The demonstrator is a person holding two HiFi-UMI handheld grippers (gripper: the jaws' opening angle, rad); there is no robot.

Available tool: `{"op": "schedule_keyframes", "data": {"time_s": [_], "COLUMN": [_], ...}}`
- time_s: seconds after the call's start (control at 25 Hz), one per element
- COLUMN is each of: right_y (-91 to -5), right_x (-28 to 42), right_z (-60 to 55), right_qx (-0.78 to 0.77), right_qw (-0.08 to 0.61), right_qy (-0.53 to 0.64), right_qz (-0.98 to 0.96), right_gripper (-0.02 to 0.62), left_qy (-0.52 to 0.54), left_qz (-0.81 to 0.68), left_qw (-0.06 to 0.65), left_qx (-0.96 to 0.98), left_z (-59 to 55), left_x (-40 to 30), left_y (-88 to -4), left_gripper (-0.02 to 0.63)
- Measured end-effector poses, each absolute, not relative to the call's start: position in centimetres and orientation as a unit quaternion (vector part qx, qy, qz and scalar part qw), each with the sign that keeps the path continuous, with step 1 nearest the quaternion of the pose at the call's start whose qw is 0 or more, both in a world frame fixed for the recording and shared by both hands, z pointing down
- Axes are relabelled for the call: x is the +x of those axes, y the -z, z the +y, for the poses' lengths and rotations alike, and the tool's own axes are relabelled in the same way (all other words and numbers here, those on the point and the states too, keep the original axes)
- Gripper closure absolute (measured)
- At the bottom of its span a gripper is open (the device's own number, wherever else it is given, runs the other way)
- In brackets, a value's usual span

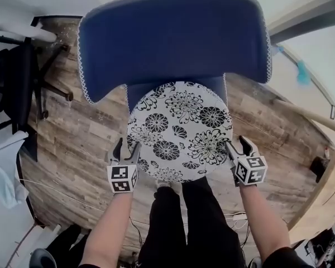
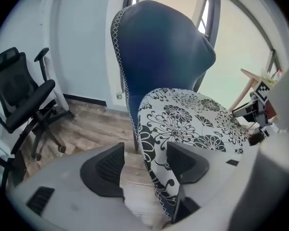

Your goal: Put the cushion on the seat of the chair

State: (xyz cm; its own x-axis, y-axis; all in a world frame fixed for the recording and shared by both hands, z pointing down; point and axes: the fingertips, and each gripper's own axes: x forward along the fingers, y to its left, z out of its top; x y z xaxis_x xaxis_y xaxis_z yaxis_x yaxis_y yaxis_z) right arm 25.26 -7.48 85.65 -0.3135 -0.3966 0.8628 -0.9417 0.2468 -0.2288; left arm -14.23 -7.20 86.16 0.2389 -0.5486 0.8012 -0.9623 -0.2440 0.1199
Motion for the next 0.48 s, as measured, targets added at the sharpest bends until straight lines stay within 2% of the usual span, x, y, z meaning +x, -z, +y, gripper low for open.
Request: {"op": "schedule_keyframes", "data": {"time_s": [0.28, 0.48], "right_y": [-80.8, -75.9], "right_x": [24.0, 22.3], "right_z": [-8.0, -7.4], "right_qx": [0.485, 0.512], "right_qw": [0.322, 0.264], "right_qy": [-0.348, -0.326], "right_qz": [-0.735, -0.749], "right_gripper": [0.337, 0.337], "left_qy": [-0.301, -0.293], "left_qz": [-0.536, -0.534], "left_qw": [0.287, 0.265], "left_qx": [0.735, 0.748], "left_z": [-7.7, -7.4], "left_x": [-14.5, -14.0], "left_y": [-81.9, -78.2], "left_gripper": [0.350, 0.350]}}
